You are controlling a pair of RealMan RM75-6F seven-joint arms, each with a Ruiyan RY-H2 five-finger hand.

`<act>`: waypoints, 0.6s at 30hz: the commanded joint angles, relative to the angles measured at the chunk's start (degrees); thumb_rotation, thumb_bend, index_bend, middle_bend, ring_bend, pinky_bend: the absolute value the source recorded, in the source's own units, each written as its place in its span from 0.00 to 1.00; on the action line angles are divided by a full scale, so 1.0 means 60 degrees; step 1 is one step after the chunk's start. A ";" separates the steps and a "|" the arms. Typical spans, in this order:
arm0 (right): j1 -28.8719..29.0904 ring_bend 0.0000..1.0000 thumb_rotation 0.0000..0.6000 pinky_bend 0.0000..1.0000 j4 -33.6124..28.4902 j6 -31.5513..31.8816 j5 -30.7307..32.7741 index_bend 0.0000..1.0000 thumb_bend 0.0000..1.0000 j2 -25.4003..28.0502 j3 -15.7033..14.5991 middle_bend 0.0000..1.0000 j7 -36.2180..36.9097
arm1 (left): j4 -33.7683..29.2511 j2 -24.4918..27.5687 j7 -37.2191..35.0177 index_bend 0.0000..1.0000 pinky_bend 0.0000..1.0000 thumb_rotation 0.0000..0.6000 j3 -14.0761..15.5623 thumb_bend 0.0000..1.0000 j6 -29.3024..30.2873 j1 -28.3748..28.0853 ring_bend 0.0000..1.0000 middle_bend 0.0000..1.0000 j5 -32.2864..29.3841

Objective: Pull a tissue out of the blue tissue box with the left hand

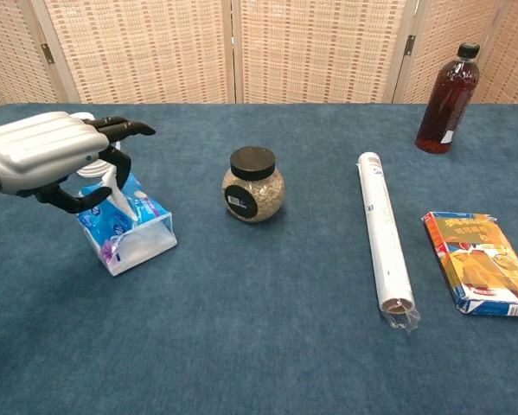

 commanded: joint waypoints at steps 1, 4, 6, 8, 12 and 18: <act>0.0007 0.00 1.00 0.01 -0.0005 -0.0019 0.0002 0.00 0.06 0.0001 -0.0007 0.00 -0.0003 | -0.0024 0.0062 -0.0124 0.68 0.29 1.00 0.0064 0.63 0.0105 0.0018 0.10 0.13 0.0037; 0.0015 0.00 1.00 0.01 -0.0020 -0.0047 0.0014 0.00 0.06 0.0010 -0.0016 0.00 -0.0003 | -0.0083 0.0159 -0.0141 0.69 0.30 1.00 0.0112 0.63 0.0204 0.0013 0.10 0.15 0.0080; 0.0018 0.00 1.00 0.01 -0.0035 -0.0059 0.0021 0.00 0.06 0.0022 -0.0019 0.00 -0.0005 | -0.0218 0.0264 -0.0122 0.69 0.30 1.00 0.0100 0.63 0.0293 0.0006 0.10 0.15 0.0108; 0.0024 0.00 1.00 0.01 -0.0046 -0.0070 0.0035 0.00 0.06 0.0032 -0.0013 0.00 -0.0002 | -0.0534 0.0463 -0.0092 0.70 0.30 1.00 0.0032 0.63 0.0450 -0.0012 0.10 0.15 0.0164; 0.0029 0.00 1.00 0.01 -0.0050 -0.0074 0.0046 0.00 0.06 0.0031 -0.0008 0.00 -0.0030 | -0.1451 0.1017 -0.0018 0.70 0.30 1.00 -0.0289 0.63 0.0795 -0.0097 0.11 0.16 0.0250; -0.0006 0.00 1.00 0.01 -0.0036 0.0049 -0.0031 0.00 0.06 -0.0015 -0.0020 0.00 -0.0151 | -0.2860 0.2005 0.0274 0.70 0.31 1.00 -0.1240 0.63 0.1006 -0.0359 0.13 0.17 -0.0302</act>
